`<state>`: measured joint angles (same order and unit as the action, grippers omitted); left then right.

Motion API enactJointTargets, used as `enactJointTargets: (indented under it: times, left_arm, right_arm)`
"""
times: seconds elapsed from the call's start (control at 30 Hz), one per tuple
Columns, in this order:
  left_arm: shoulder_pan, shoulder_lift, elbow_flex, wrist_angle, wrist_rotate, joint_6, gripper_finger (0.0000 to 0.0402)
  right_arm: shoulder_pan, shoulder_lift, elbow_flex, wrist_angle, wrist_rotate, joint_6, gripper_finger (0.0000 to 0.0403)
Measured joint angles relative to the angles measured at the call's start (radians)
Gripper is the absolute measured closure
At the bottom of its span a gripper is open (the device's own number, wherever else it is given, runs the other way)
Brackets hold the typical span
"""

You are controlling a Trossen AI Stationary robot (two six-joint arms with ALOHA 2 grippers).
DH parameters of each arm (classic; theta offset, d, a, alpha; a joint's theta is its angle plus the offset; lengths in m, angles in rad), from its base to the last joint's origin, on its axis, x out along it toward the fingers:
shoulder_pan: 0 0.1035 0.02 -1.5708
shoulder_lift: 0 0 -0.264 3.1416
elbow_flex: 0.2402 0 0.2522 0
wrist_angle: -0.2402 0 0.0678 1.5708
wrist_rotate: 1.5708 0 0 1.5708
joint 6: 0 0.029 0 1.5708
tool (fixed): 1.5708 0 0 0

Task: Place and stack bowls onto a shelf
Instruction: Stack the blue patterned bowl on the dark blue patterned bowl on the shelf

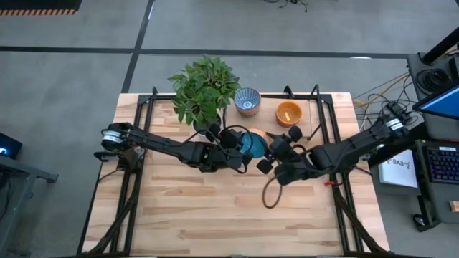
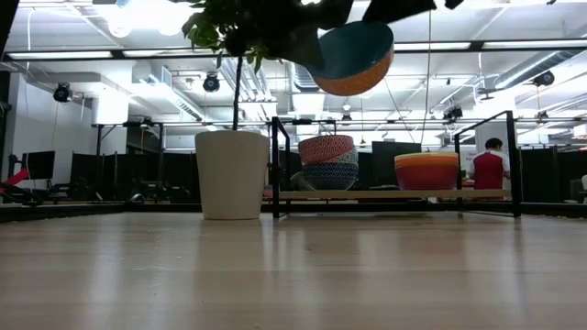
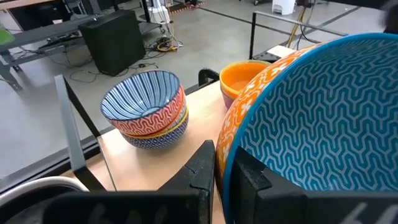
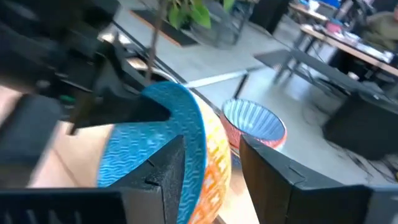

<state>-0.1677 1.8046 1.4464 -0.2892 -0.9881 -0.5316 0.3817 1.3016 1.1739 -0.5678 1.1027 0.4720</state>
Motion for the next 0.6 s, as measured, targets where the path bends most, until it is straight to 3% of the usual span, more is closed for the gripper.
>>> enactJointTargets:
  times: [0.1,0.3,0.6]
  left_arm:
    - [-0.001,0.0,0.0,-0.003,0.006,0.007,0.0393]
    - [-0.002,0.0,0.0,0.0,0.006,0.04,0.0393]
    - [-0.004,0.0,0.0,0.009,-0.003,0.034,0.0386]
  right_arm:
    - [-0.017,0.04,0.034,-0.091,-0.003,0.067,0.0266]
    - [-0.042,0.082,0.051,-0.108,-0.012,0.086,0.0285]
    - [-0.088,0.08,0.05,-0.112,-0.044,0.086,0.0374]
